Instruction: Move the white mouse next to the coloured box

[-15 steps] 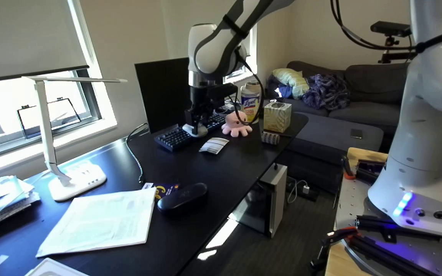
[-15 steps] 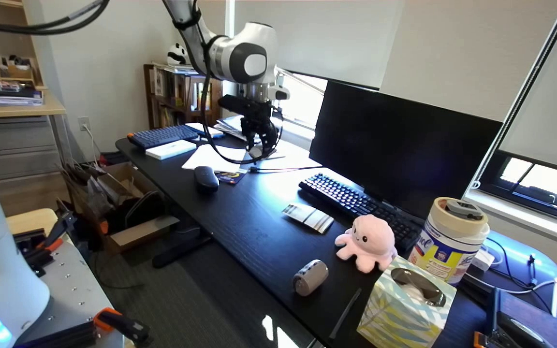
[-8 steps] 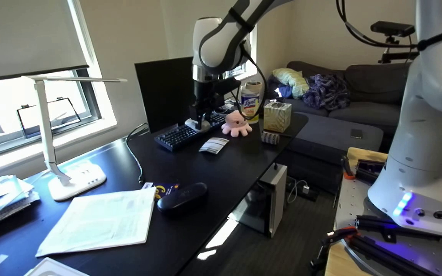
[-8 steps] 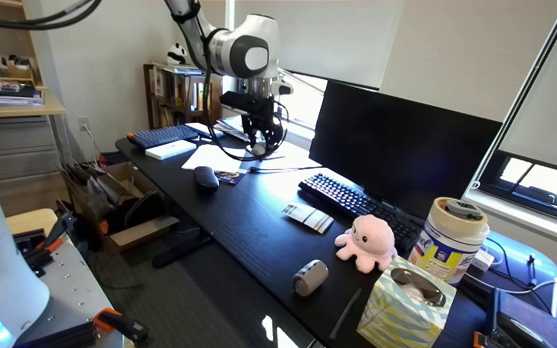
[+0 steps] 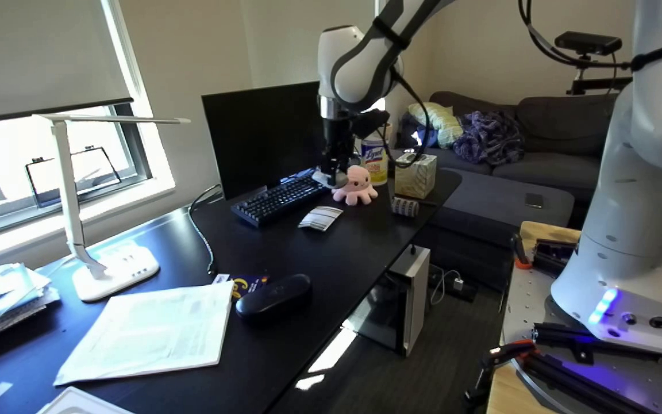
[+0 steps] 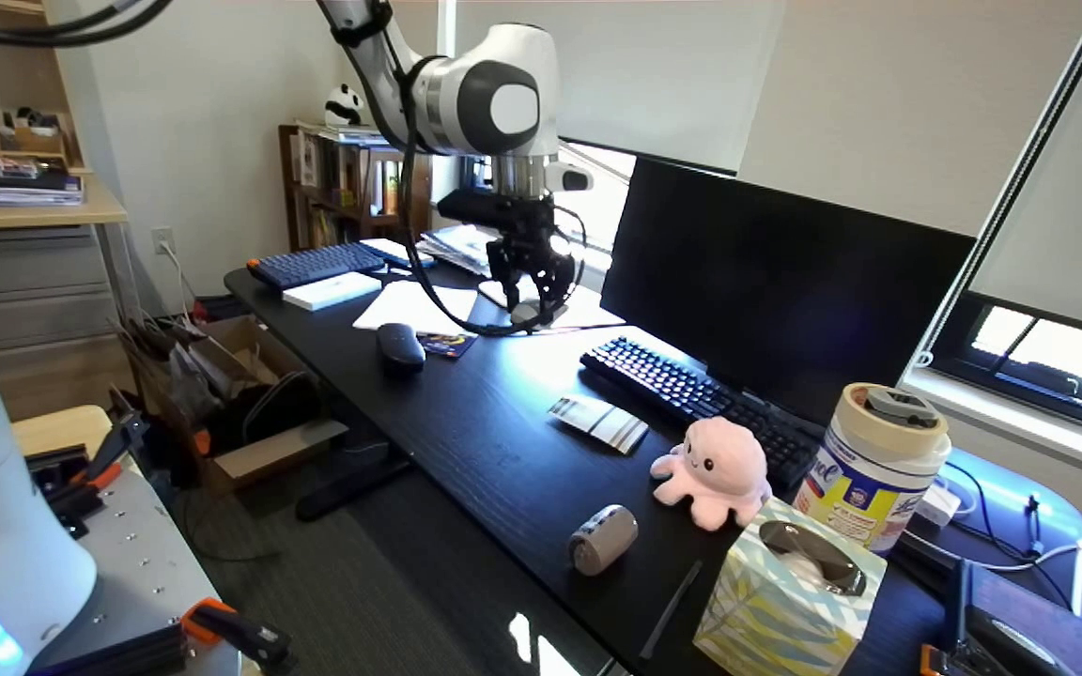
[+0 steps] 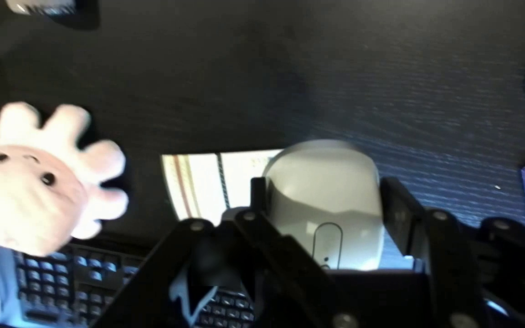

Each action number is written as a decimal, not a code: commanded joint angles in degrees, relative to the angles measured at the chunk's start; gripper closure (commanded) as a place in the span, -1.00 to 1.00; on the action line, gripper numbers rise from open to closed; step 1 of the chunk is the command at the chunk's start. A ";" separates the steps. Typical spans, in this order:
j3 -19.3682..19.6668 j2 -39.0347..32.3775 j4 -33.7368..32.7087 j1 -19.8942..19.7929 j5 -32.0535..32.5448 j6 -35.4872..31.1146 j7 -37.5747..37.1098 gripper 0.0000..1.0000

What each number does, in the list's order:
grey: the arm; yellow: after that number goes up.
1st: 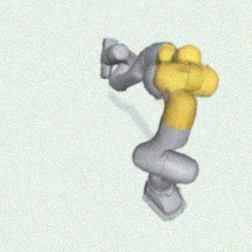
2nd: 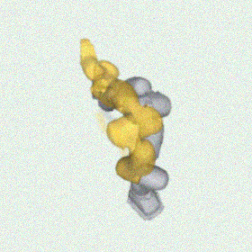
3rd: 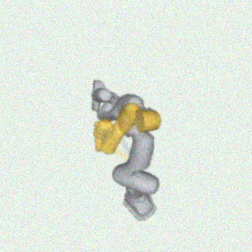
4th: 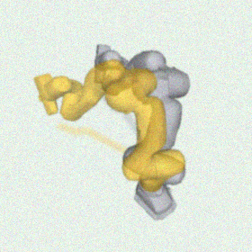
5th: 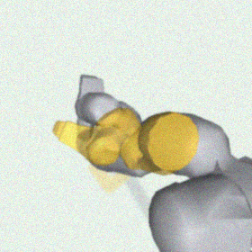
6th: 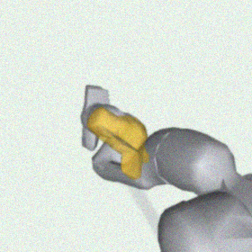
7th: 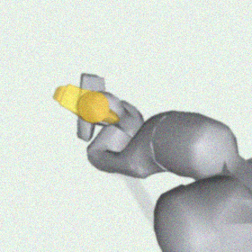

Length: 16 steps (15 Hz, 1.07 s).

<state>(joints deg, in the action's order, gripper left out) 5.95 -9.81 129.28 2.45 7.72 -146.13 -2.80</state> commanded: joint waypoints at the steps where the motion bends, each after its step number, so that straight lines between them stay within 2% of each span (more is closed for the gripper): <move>1: 4.10 7.93 9.72 -4.39 8.02 -0.57 -1.97 0.26; 4: 8.49 11.13 13.70 -10.25 16.22 -0.61 1.81 0.26; 9: 15.72 11.79 15.33 -20.71 22.71 -5.17 17.15 0.26; 10: 13.56 10.90 14.34 -19.03 20.50 -2.11 12.98 -0.24; 12: 15.46 10.92 14.36 -21.45 21.38 -3.78 16.47 -0.24; 14: 15.43 10.92 14.36 -21.54 21.55 -3.90 16.73 -0.24; 15: 15.21 10.92 14.36 -21.32 21.56 -3.90 16.72 0.26; 16: 15.02 10.37 14.18 -21.09 20.52 -4.14 17.89 0.26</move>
<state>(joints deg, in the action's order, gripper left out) 21.82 1.07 143.71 -18.00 29.40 -150.12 13.76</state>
